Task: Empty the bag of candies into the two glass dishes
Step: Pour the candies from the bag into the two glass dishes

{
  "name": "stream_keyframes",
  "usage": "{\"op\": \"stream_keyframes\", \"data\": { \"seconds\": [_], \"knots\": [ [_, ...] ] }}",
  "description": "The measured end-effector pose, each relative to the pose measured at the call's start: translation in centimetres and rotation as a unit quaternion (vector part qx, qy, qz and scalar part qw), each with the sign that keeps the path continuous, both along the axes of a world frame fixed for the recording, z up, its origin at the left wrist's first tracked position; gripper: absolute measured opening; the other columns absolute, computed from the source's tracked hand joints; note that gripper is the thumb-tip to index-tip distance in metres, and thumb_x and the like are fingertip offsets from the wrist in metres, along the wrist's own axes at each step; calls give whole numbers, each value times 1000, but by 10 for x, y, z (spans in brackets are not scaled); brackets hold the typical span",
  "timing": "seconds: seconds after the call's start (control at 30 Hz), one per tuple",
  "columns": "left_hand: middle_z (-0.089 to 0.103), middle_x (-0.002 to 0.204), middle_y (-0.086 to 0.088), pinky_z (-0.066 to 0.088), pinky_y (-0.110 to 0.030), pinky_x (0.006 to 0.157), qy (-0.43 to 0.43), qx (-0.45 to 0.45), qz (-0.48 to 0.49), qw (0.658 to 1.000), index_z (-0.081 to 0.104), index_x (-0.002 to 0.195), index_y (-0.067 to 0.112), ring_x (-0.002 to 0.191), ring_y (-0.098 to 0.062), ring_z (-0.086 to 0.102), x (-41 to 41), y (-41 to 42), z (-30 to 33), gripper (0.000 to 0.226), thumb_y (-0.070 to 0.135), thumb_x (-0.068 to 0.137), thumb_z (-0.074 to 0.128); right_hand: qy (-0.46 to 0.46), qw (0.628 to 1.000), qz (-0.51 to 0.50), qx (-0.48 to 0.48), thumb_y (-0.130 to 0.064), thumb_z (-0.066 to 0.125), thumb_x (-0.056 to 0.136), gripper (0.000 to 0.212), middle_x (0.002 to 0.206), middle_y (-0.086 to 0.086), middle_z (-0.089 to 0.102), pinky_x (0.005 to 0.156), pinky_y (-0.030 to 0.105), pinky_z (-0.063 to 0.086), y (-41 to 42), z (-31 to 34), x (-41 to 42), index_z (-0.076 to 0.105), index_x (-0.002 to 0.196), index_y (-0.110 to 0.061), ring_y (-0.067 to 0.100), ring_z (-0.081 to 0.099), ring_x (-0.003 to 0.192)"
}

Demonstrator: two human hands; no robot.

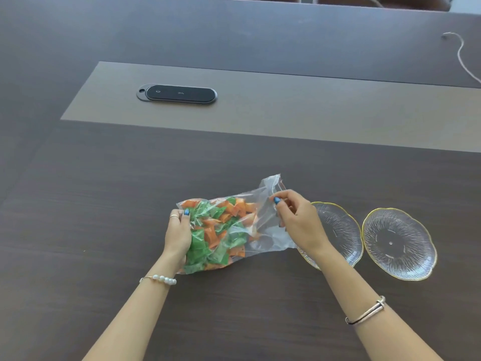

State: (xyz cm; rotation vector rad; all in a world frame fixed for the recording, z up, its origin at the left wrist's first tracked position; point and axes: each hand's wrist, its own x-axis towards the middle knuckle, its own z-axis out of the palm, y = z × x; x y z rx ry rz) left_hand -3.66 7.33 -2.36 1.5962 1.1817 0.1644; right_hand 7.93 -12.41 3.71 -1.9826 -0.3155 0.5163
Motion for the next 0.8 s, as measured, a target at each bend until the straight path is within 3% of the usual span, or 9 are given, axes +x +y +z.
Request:
{"op": "stream_keyframes", "data": {
  "seconds": [0.13, 0.23, 0.3, 0.43, 0.53, 0.7, 0.8],
  "knots": [
    [41, 71, 1, 32, -30, 56, -73, -42, 26, 996, 44, 83, 19, 60, -13, 34, 4, -5, 5, 20, 26, 98, 32, 1, 997, -22, 72, -9, 44, 92, 20, 62, 1, 47, 52, 21, 42, -23, 10, 5, 62, 91, -18, 15, 43, 57],
    [53, 85, -4, 41, -37, 66, -114, -63, 24, 991, 49, 80, 29, 76, -20, 47, 7, -11, 14, 21, 32, 96, 36, -13, 995, -33, 94, -7, 44, 93, 20, 64, 2, 47, 53, 17, 43, -41, 18, 7, 61, 91, -18, 11, 46, 54],
    [57, 90, -3, 43, -36, 62, -148, -73, 13, 986, 50, 81, 29, 79, -23, 50, 11, -17, 25, 21, 32, 97, 37, -19, 993, -44, 107, -6, 45, 93, 19, 64, -1, 47, 54, 14, 43, -53, 22, 8, 61, 91, -16, 5, 46, 51],
    [52, 74, 7, 40, -17, 41, -224, -89, -11, 970, 47, 82, 23, 50, -1, 52, 24, -40, 57, 21, 25, 99, 35, -21, 988, -89, 128, -9, 47, 93, 20, 62, 1, 48, 53, 15, 43, -86, 28, 13, 62, 89, -21, 6, 45, 51],
    [55, 73, 7, 43, -13, 41, -253, -105, -31, 961, 48, 83, 22, 45, 4, 55, 36, -61, 76, 21, 22, 100, 35, -16, 984, -120, 133, -10, 46, 94, 21, 66, 4, 47, 54, 16, 44, -113, 30, 18, 62, 90, -23, 4, 44, 51],
    [60, 81, 4, 53, -24, 49, -242, -128, -56, 960, 52, 87, 24, 60, -8, 62, 54, -90, 87, 20, 30, 98, 37, 20, 980, -154, 128, -10, 44, 95, 25, 63, 0, 44, 54, 17, 44, -145, 16, 25, 62, 88, -25, 4, 44, 51],
    [54, 78, 1, 53, -27, 53, -224, -129, -64, 964, 49, 81, 23, 66, -16, 55, 58, -102, 84, 21, 31, 98, 39, 41, 983, -148, 99, -10, 44, 94, 23, 63, 0, 46, 58, 20, 45, -153, 1, 27, 62, 90, -24, 3, 45, 50]
  ]
}}
